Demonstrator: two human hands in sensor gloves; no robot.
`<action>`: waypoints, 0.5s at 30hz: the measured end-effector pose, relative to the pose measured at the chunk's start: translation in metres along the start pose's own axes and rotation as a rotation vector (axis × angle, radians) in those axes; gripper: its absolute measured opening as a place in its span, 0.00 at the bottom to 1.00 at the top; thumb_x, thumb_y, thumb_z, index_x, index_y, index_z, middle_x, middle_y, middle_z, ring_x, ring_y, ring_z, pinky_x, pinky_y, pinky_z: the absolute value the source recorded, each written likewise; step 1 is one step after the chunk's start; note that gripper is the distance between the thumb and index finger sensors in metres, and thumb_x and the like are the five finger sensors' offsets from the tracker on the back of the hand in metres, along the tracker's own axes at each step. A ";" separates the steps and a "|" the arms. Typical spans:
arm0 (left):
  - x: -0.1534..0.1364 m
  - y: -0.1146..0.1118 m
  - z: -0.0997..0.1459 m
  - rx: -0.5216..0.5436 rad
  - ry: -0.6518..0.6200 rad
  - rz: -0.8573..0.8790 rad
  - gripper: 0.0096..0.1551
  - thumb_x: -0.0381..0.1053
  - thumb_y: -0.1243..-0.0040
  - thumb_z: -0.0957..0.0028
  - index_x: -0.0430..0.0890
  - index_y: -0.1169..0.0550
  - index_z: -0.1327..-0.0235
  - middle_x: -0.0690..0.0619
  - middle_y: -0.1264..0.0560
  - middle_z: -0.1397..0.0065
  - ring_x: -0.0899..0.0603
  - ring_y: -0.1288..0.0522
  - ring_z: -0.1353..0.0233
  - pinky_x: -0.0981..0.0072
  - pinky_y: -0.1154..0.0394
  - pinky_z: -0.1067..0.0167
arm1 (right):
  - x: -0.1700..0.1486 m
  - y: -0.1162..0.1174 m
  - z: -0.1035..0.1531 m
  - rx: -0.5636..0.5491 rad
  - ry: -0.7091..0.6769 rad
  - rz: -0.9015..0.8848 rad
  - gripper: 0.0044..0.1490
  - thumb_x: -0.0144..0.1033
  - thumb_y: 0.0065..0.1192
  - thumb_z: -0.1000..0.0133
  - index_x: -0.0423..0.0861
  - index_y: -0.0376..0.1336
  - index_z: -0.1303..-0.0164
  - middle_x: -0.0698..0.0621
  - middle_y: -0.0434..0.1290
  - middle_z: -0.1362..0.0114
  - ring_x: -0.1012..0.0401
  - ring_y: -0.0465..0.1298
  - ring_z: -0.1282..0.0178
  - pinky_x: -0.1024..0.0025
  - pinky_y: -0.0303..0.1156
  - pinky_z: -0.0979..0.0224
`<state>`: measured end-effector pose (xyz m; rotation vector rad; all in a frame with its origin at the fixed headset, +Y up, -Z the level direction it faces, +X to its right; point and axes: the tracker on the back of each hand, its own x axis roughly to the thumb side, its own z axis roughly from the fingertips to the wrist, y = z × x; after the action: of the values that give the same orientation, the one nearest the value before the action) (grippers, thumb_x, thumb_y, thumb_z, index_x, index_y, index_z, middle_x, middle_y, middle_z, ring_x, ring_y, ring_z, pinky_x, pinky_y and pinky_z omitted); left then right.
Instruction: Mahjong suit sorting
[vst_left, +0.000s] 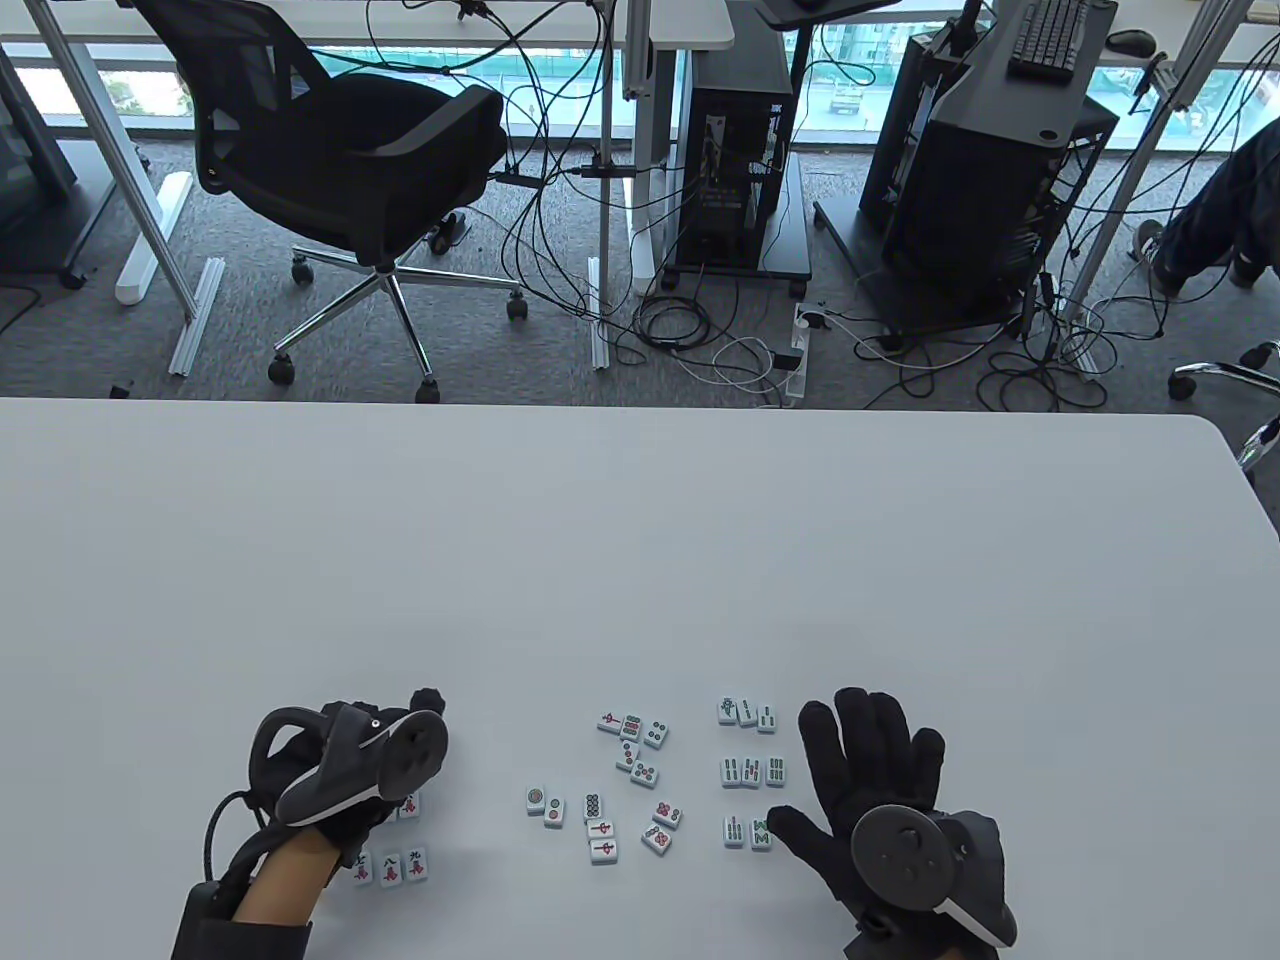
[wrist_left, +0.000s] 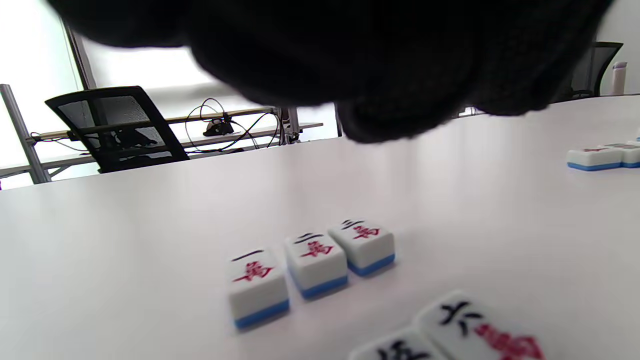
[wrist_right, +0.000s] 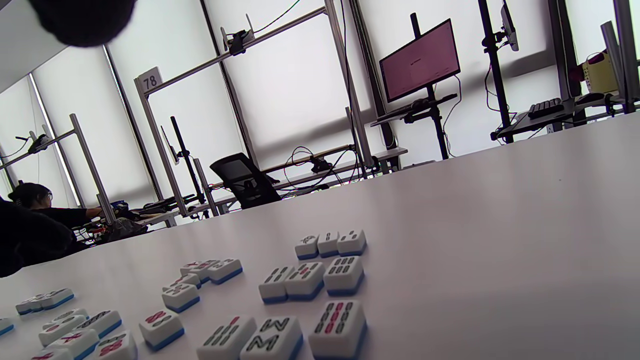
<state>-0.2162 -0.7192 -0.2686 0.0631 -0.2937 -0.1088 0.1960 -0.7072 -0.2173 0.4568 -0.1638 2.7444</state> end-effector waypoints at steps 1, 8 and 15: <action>0.009 0.005 0.000 0.021 -0.034 0.011 0.36 0.64 0.31 0.67 0.50 0.20 0.45 0.66 0.14 0.73 0.54 0.17 0.76 0.59 0.19 0.66 | 0.000 0.000 0.000 0.000 0.000 0.000 0.55 0.66 0.48 0.49 0.55 0.32 0.20 0.43 0.31 0.14 0.40 0.31 0.18 0.27 0.32 0.24; 0.074 0.023 0.000 0.090 -0.276 -0.013 0.33 0.63 0.30 0.67 0.49 0.17 0.50 0.67 0.15 0.75 0.55 0.17 0.78 0.60 0.19 0.69 | -0.001 0.000 0.000 -0.004 0.003 0.000 0.55 0.66 0.48 0.49 0.55 0.32 0.20 0.43 0.31 0.14 0.41 0.31 0.18 0.27 0.32 0.24; 0.144 0.005 -0.001 -0.051 -0.595 -0.235 0.36 0.61 0.29 0.68 0.58 0.23 0.41 0.66 0.15 0.74 0.54 0.17 0.76 0.60 0.19 0.66 | -0.001 0.000 0.000 -0.007 -0.003 -0.007 0.55 0.66 0.48 0.49 0.55 0.32 0.20 0.43 0.31 0.14 0.41 0.31 0.18 0.27 0.32 0.24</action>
<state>-0.0784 -0.7309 -0.2281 0.0131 -0.8783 -0.3708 0.1969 -0.7071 -0.2170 0.4585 -0.1721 2.7361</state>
